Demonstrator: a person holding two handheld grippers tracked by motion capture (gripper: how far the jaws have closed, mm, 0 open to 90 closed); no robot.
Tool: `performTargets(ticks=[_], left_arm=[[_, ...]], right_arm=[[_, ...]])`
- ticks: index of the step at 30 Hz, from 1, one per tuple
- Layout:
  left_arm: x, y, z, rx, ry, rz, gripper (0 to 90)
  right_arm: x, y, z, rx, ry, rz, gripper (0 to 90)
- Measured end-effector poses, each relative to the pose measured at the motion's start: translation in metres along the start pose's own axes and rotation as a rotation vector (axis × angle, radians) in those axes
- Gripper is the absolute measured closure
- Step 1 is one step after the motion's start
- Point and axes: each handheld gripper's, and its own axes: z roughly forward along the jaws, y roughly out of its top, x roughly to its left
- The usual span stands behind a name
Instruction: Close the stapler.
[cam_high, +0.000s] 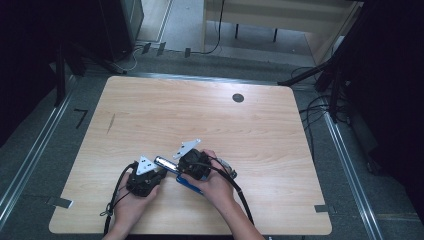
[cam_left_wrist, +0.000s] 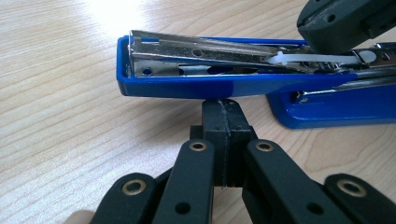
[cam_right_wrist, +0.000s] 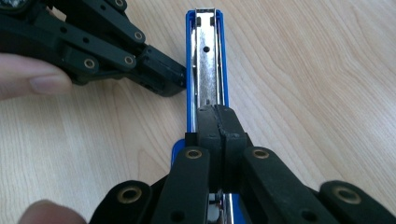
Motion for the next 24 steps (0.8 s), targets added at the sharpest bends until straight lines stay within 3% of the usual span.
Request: performTargets(ticks=[13, 24], left_arm=[[-0.005, 0.001, 0.0, -0.033, 0.008, 0.011, 90.0], [-0.01, 0.002, -0.001, -0.061, -0.013, 0.016, 90.0]], right_arm=[[-0.003, 0.002, 0.003, 0.002, -0.008, 0.003, 90.0], [0.005, 0.003, -0.002, -0.014, -0.029, -0.022, 90.0]])
